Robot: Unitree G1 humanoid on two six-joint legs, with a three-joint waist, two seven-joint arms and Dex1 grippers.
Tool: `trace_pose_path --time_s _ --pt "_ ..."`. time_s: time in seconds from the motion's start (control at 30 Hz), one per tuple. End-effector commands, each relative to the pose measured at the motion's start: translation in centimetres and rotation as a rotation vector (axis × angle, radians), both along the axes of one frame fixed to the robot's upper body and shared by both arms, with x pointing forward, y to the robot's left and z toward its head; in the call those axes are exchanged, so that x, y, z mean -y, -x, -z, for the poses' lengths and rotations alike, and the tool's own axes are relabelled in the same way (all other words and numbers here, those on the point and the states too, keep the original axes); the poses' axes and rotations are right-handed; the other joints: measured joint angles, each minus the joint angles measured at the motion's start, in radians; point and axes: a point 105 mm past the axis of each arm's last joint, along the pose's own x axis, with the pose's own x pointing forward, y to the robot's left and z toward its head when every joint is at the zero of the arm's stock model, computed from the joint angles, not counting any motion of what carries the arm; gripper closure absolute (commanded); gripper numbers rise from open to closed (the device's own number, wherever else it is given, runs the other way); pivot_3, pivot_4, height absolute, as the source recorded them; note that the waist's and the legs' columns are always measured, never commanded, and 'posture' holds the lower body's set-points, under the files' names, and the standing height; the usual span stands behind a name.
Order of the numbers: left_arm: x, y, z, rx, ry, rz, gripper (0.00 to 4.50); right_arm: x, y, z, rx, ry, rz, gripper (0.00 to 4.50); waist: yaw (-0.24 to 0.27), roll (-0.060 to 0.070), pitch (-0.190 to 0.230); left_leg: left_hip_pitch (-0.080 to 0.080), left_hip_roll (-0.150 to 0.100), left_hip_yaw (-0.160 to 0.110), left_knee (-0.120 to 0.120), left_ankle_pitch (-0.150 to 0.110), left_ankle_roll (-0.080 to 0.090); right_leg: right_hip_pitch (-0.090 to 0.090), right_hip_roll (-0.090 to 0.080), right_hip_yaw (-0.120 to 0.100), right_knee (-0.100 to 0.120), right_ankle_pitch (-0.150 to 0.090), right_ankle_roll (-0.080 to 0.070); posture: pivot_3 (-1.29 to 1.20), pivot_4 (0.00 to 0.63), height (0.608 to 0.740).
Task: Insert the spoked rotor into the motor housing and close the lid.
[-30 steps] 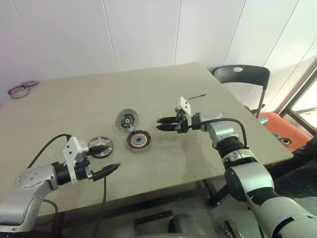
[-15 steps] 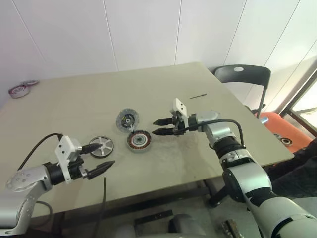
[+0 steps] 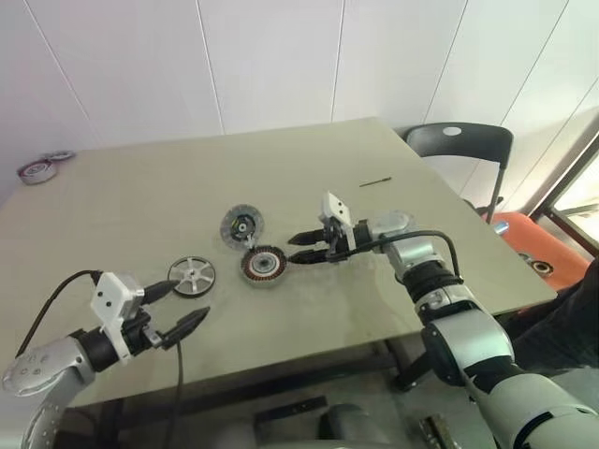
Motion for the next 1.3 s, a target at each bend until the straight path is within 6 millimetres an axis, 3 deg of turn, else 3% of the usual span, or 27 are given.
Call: trace_pose_path --time_s 0.03,0.33,0.6,0.77,0.83,0.93,1.17,1.3 --pt "-0.1 -0.2 -1.3 0.051 -0.023 0.020 0.00 -0.4 0.9 -1.9 0.067 -0.043 -0.124 2.27 0.000 0.000 0.000 0.000 0.000 0.000 0.000 0.000 0.000 0.000 0.000 0.000 0.000 0.000 0.000 0.00 0.000 0.740" --pt "-0.1 0.2 -0.8 0.037 -0.027 0.046 0.00 -2.0 0.8 -4.1 0.163 -0.164 -0.147 2.27 -0.002 0.000 0.000 0.000 0.000 0.000 0.000 0.000 0.000 0.000 0.000 0.000 0.000 0.000 0.000 0.00 0.000 0.740" --pt "-1.1 1.3 1.4 -0.001 0.000 -0.010 0.00 -2.5 1.0 -4.0 0.180 -0.199 -0.160 2.27 0.000 0.000 0.000 0.000 0.000 0.001 0.000 0.000 0.000 0.000 0.000 0.000 0.000 0.000 -0.001 0.00 0.000 0.740" --pt "-2.6 0.6 1.8 0.050 -0.008 -0.144 0.00 -2.6 0.9 -3.8 0.170 -0.191 -0.148 2.27 -0.001 0.000 0.000 0.000 0.000 0.001 0.000 0.000 0.000 0.000 0.000 0.000 0.000 -0.001 -0.001 0.00 0.000 0.740" --pt "-2.7 0.3 1.2 0.089 0.014 -0.203 0.00 -2.6 0.8 -3.6 0.169 -0.181 -0.137 2.27 -0.001 -0.001 0.000 0.000 0.000 0.001 0.000 0.000 0.000 0.000 0.000 0.000 0.000 -0.001 -0.001 0.00 0.000 0.740" --pt "-1.6 0.8 1.9 0.067 0.036 -0.222 0.00 -2.6 0.7 -3.4 0.165 -0.172 -0.131 2.27 -0.001 -0.001 0.000 0.000 0.000 0.001 0.000 0.000 0.000 0.000 -0.001 0.001 0.000 0.000 -0.001 0.00 0.000 0.740" --pt "-0.8 0.8 2.3 -0.018 0.416 -0.362 0.00 -2.4 0.4 -2.9 0.167 -0.143 -0.112 2.27 -0.001 -0.002 0.000 0.001 0.000 0.001 0.000 0.000 0.000 0.000 0.000 0.002 0.001 0.000 -0.001 0.00 0.000 0.740" --pt "-1.6 0.8 2.8 -0.048 0.607 -0.459 0.00 -2.3 0.3 -2.8 0.169 -0.133 -0.107 2.27 -0.002 -0.003 0.000 0.000 0.000 0.001 0.001 0.000 0.000 0.000 0.000 0.002 0.000 0.000 -0.001 0.00 0.000 0.740"
